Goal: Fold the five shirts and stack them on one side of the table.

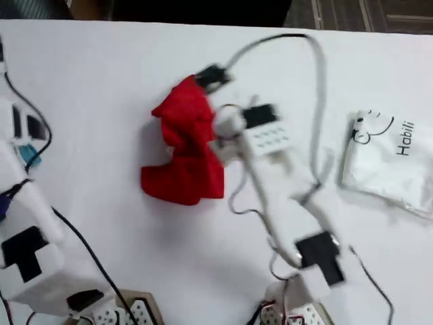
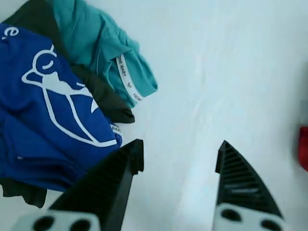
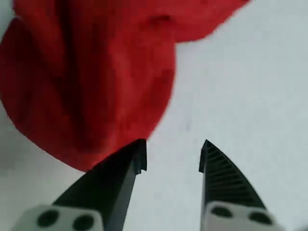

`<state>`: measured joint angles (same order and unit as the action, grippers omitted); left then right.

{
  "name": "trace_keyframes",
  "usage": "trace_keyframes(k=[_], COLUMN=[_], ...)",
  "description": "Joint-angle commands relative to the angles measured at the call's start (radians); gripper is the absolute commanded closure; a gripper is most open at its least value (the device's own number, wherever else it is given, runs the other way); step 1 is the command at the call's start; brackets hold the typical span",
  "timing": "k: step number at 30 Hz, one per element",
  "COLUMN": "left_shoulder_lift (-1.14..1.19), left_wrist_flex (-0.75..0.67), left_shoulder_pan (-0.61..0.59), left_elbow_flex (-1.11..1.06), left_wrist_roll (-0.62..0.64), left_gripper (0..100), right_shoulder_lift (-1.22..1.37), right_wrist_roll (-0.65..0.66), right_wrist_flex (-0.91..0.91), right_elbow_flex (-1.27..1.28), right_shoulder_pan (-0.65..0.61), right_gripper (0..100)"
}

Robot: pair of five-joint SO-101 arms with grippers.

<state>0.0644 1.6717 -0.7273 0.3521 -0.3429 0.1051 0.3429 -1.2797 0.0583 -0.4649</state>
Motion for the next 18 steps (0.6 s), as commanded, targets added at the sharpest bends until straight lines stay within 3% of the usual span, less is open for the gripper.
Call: trace_keyframes(k=[1,6,10,15,18], left_shoulder_lift=[-0.055,-0.055,-0.057,-0.06,-0.06], left_wrist_flex=[-0.049,-0.098,-0.138,-0.199,-0.213], left_shoulder_pan=[-0.066,-0.12,-0.152,-0.164,-0.164], left_elbow_flex=[-0.062,-0.194,-0.3,-0.406,-0.432], left_wrist_roll=[-0.04,-0.064,-0.064,-0.064,-0.064], left_gripper=[74,74,74,74,74], right_shoulder_lift=[0.133,0.252,0.329,0.489,0.562], right_wrist_roll=[-0.005,0.008,0.094,0.147,0.152], right_wrist_flex=[-0.031,-0.156,-0.168,-0.139,-0.137], right_elbow_flex=[-0.19,-0.425,-0.486,-0.486,-0.486], right_shoulder_pan=[-0.085,-0.183,-0.211,-0.137,-0.062], right_gripper=[80.8,80.8,80.8,81.2,90.7])
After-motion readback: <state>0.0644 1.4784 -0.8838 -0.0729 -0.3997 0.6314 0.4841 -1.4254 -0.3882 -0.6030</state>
